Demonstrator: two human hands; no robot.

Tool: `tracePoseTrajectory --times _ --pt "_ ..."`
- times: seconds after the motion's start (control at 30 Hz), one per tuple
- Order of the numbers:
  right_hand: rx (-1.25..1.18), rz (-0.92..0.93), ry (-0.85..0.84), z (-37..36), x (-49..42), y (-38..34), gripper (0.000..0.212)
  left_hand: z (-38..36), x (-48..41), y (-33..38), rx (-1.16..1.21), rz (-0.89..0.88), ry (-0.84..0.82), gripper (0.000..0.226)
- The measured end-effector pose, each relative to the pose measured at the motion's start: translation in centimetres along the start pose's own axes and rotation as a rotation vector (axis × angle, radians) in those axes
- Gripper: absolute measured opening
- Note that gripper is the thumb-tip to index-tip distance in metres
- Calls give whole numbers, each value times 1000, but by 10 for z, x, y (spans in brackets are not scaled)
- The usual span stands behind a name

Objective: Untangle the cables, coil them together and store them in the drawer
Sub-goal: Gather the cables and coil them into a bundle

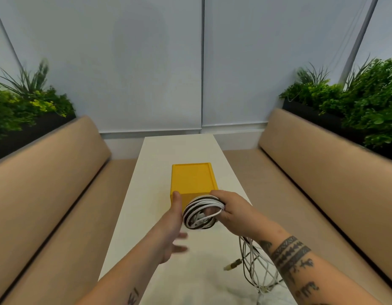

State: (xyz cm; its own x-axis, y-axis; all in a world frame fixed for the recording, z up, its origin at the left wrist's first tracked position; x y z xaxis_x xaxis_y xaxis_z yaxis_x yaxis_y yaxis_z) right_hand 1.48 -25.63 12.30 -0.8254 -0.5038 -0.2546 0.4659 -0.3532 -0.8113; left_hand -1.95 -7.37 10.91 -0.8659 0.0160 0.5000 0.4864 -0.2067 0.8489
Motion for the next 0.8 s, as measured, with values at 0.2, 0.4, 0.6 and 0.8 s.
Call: tracePoseTrajectory --times 0.2,0.4,0.6,0.8 --pt "138 -137 -197 4 -8 -12 37 -6 20 26 -358 -533 25 71" --pt "212 -214 -194 10 -13 -15 20 -9 11 39 -687 -537 159 31" --pt "107 -196 -79 20 -14 -22 25 -3 1 46 -577 -694 363 21" --pt "79 -178 238 2 0 -19 14 2 2 53 -187 -705 485 21"
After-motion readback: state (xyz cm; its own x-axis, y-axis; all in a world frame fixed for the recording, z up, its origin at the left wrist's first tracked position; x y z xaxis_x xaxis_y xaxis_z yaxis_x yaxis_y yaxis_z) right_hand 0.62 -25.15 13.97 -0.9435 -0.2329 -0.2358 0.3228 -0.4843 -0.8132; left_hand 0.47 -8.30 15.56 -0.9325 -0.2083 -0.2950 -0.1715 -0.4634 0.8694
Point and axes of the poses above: each hand's wrist, its own x-axis away from the middle knuckle, its own z-axis out of the back of the hand, y = z × x, the point moved 1 cm from there along -x, towards the middle knuckle, and after that the axes turned 11 degrees about -x, right-handed, at the moved point
